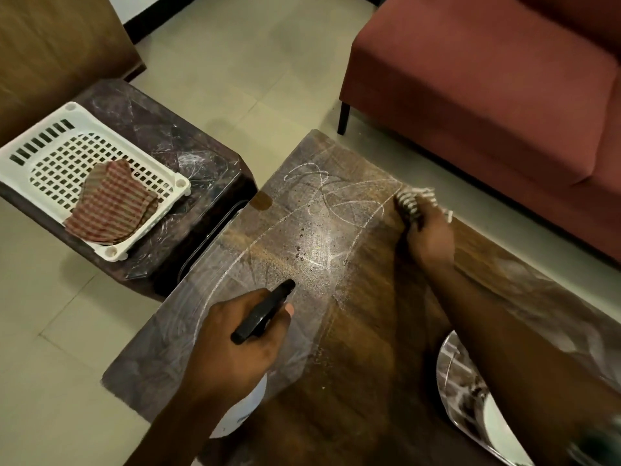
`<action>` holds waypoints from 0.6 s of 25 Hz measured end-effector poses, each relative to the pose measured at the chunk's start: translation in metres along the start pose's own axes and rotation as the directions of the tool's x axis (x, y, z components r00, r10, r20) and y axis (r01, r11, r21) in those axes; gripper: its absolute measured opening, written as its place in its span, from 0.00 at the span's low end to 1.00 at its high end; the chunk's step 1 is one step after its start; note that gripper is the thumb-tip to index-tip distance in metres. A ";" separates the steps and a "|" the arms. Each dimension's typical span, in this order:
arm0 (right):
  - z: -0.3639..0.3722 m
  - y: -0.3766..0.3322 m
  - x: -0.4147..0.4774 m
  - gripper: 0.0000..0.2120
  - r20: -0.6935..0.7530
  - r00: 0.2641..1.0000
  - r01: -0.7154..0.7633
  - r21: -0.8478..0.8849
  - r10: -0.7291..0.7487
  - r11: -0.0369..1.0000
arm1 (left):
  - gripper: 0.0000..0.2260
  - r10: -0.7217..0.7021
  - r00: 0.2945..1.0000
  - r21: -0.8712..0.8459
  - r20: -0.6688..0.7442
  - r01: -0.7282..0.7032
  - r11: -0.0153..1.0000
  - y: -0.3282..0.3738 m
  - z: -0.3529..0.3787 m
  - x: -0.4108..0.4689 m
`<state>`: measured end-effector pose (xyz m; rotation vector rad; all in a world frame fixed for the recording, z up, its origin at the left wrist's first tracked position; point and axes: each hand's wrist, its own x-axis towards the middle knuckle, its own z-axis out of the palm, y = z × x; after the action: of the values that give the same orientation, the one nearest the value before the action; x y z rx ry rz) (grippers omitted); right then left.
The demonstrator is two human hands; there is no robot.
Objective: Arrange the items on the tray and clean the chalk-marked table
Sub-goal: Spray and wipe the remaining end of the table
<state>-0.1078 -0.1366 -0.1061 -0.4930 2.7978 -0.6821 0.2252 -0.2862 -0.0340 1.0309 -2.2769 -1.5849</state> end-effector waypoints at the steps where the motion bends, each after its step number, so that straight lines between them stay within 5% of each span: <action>1: 0.004 -0.009 0.009 0.24 -0.031 0.999 -0.021 0.027 0.022 0.999 | 0.11 -0.017 1.000 -0.024 -0.015 0.017 1.000 -0.001 -0.005 0.003; 3: 0.034 -0.032 -0.030 0.23 0.017 0.996 0.089 -0.023 -0.089 0.996 | 0.09 -0.042 0.999 -0.045 -0.029 0.041 0.998 -0.002 -0.017 0.005; 5: 0.070 -0.055 -0.135 0.25 0.146 0.873 0.480 -0.089 -0.465 0.873 | 0.10 -0.046 0.999 -0.020 -0.004 0.046 0.999 0.001 -0.028 0.008; 7: 0.094 -0.059 -0.232 0.22 0.389 0.484 0.841 0.039 -0.784 0.539 | 0.11 -0.062 0.998 -0.004 0.007 0.062 0.998 0.001 -0.037 0.015; 8: 0.099 -0.058 -0.247 0.20 0.473 0.302 0.909 0.120 -0.828 0.400 | 0.12 -0.071 0.997 -0.014 0.003 0.071 0.997 0.001 -0.041 0.018; 9: 0.099 -0.057 -0.234 0.19 0.520 0.202 0.929 0.167 -0.830 0.331 | 0.13 -0.081 0.997 -0.041 -0.005 0.081 0.996 0.002 -0.044 0.021; 10: 0.092 -0.058 -0.204 0.20 0.524 0.233 0.926 0.139 -0.820 0.352 | 0.14 -0.097 0.995 -0.057 -0.014 0.096 0.994 0.001 -0.048 0.024; 13: 0.048 -0.056 -0.074 0.24 0.273 0.778 0.610 -0.117 -0.565 0.783 | 0.15 -0.134 0.991 -0.047 -0.006 0.134 0.990 -0.003 -0.056 0.023; 15: 0.018 -0.053 0.011 0.23 0.114 0.966 0.250 -0.156 -0.234 0.956 | 0.18 -0.164 0.987 -0.035 0.003 0.164 0.986 -0.007 -0.059 0.020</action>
<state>-0.0984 -0.1923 -0.0973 -0.8880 2.7444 -0.4531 0.2434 -0.3443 -0.0201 1.2371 -2.2052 -1.6793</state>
